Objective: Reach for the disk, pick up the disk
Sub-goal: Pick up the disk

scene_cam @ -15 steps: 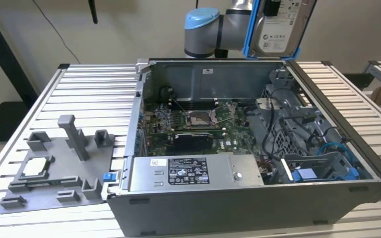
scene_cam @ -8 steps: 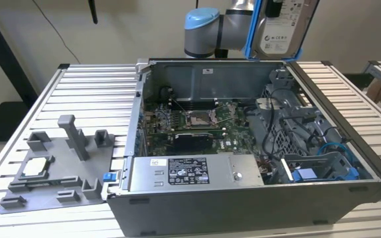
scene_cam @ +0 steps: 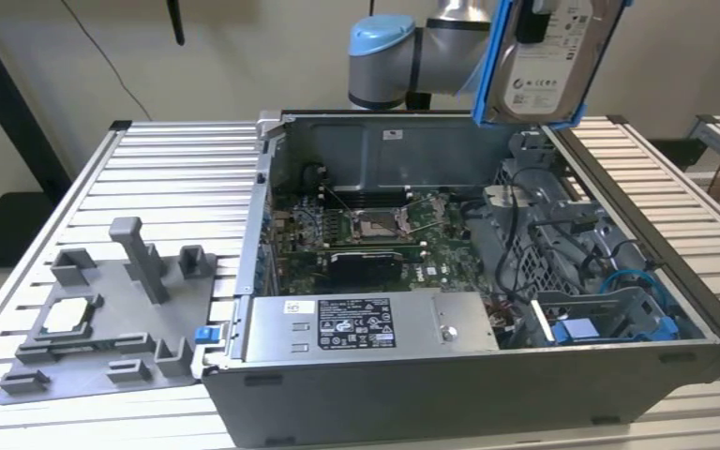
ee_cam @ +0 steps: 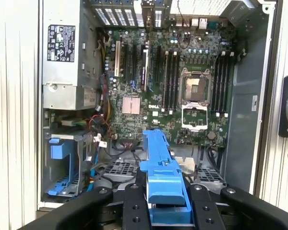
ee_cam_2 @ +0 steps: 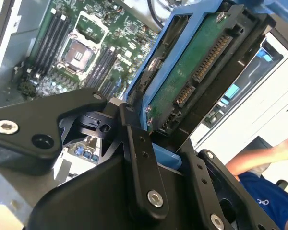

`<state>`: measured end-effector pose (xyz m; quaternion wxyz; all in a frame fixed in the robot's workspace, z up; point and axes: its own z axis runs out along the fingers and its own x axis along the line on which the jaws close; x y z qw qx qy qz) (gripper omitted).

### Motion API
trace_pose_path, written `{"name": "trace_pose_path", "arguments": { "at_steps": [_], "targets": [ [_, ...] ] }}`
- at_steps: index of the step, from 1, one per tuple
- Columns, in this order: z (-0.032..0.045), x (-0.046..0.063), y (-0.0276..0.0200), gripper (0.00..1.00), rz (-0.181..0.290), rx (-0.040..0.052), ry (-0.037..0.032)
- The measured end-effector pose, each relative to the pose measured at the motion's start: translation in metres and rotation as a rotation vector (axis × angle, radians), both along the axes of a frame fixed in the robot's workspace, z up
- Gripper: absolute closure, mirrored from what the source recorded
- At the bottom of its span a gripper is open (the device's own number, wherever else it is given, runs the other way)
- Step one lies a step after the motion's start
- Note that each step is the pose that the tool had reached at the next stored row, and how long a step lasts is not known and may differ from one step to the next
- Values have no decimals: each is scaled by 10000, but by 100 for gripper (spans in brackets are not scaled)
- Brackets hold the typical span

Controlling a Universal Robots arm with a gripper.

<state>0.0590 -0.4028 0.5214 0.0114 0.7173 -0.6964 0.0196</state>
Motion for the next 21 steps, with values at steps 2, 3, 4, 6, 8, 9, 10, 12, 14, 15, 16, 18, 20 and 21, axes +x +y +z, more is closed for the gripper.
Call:
{"name": "trace_pose_path", "arguments": {
  "at_steps": [2,3,4,6,8,9,10,12,14,15,16,18,20,21],
  "targets": [
    [0,3,-70,100,0,-1,2],
    [0,5,-109,100,0,0,2],
    [0,6,-147,100,0,0,2],
    [0,6,-226,100,-1,-1,2],
    [0,6,-314,100,-1,-1,2],
    [0,6,-355,100,0,0,2],
    [0,6,-396,100,-1,0,3],
    [0,7,-478,100,0,0,3],
    [0,8,-559,100,0,-1,4],
    [0,8,-643,100,0,0,5],
    [0,8,-685,100,-1,-1,6],
    [-1,9,-767,100,-1,0,6],
    [-1,9,-852,100,0,0,7],
    [-1,9,-893,100,-1,0,7]
  ]
}}
